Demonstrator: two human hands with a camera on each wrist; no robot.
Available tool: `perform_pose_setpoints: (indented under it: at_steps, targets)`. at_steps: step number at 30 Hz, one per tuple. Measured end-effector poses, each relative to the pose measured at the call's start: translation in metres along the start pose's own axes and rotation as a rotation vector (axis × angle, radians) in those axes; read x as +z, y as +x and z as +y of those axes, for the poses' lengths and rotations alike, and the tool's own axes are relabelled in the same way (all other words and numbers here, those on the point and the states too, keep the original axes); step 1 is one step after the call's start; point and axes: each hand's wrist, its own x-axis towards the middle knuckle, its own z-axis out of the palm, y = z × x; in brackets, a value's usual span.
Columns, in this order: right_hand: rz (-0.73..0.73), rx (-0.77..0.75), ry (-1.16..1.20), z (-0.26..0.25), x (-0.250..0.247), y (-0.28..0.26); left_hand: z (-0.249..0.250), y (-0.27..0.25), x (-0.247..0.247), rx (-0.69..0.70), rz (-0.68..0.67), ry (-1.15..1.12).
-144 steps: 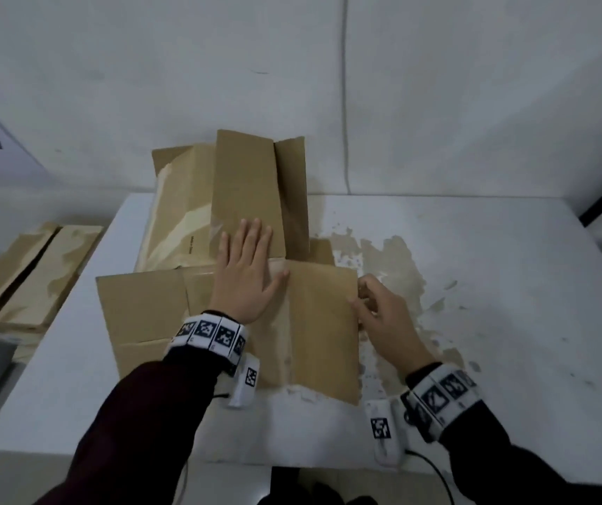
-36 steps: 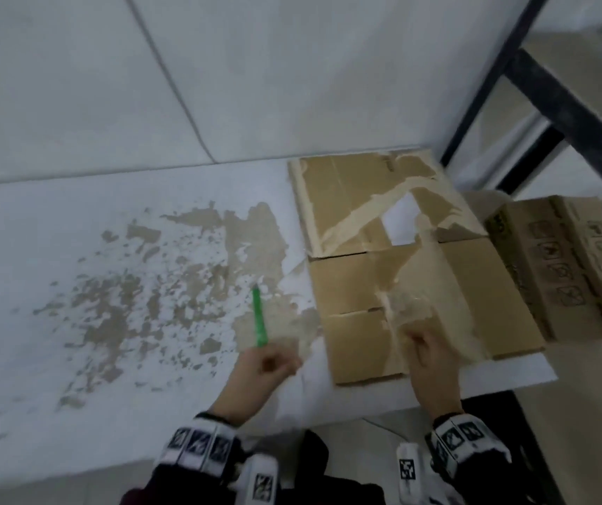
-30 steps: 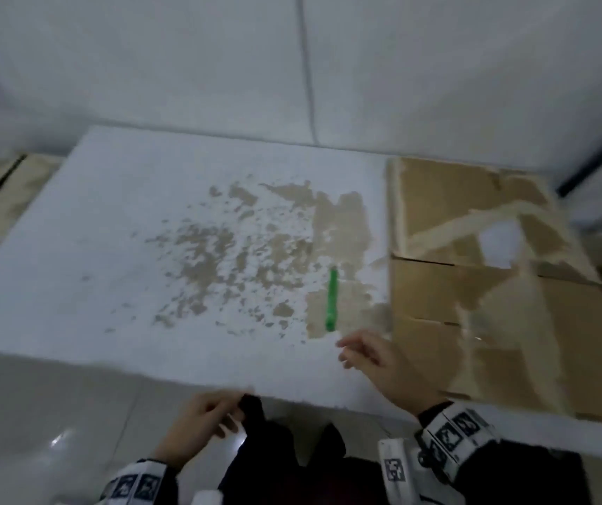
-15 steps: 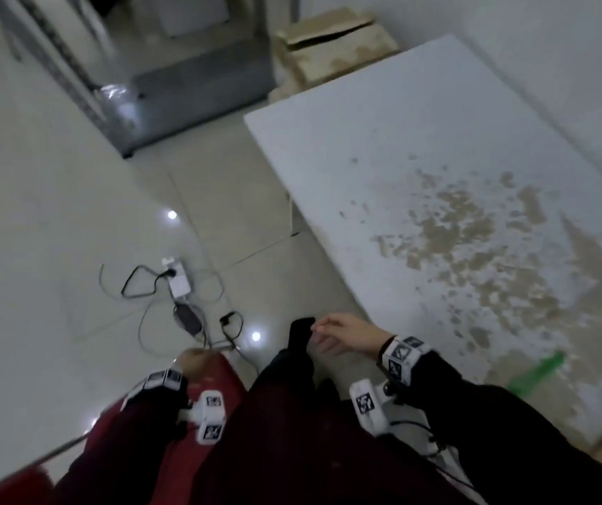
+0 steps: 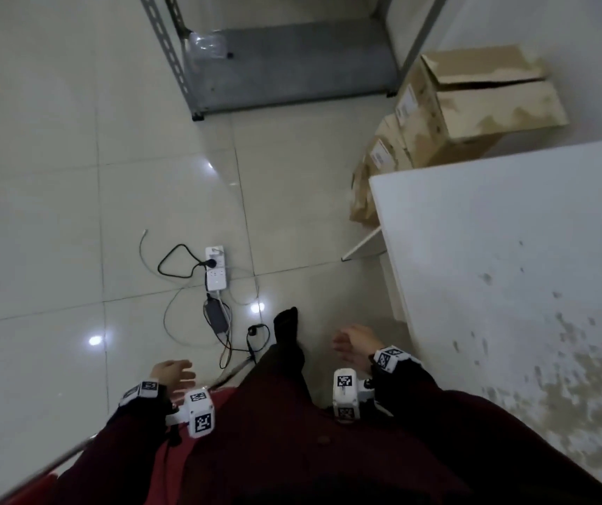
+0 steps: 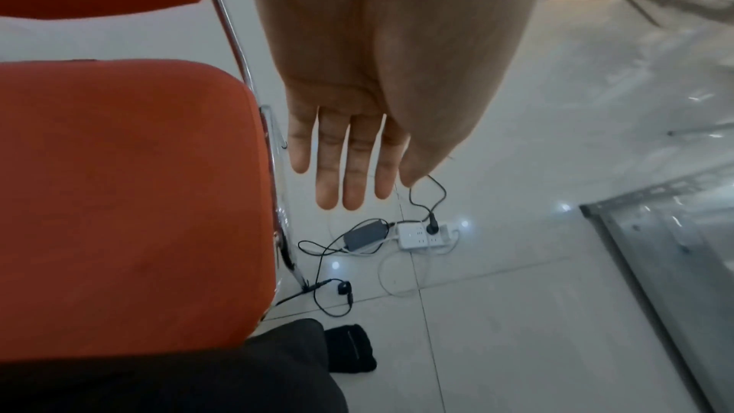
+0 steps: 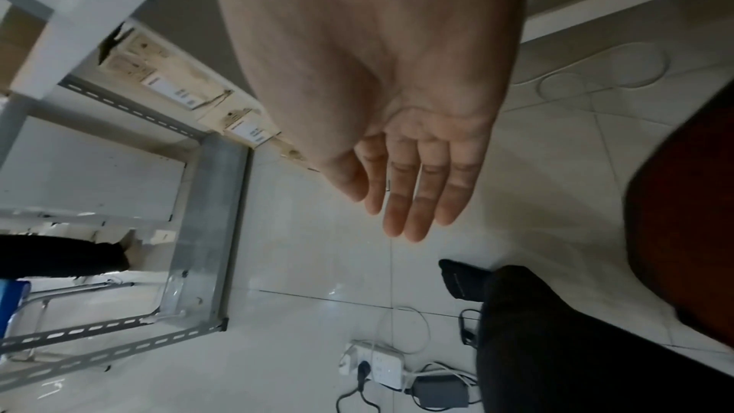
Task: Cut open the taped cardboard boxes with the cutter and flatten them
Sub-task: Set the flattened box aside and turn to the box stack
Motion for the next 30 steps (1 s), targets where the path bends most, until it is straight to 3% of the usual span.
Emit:
perform_pose_setpoints:
  at_steps: [5, 12, 20, 24, 27, 30]
  targets:
    - [-0.050, -0.049, -0.043, -0.093, 0.038, 0.025, 0.066, 0.019, -0.034, -0.013, 0.043, 0.035]
    - [-0.080, -0.053, 0.052, -0.194, 0.058, 0.068, 0.208, 0.037, -0.017, 0.100, 0.011, 0.148]
    - [-0.094, -0.037, 0.194, -0.318, 0.079, 0.109, 0.416, 0.039, 0.024, 0.303, -0.006, 0.468]
    - [-0.198, -0.091, 0.167, -0.383, 0.091, 0.113, 0.513, 0.025, 0.063, 0.431, -0.060, 0.538]
    - [-0.234, -0.182, 0.177, -0.426, 0.077, 0.117, 0.575, 0.017, 0.097, 0.452, -0.119, 0.579]
    - [-0.124, -0.194, 0.300, -0.443, 0.037, 0.133, 0.630, 0.013, 0.138, 0.478, -0.185, 0.664]
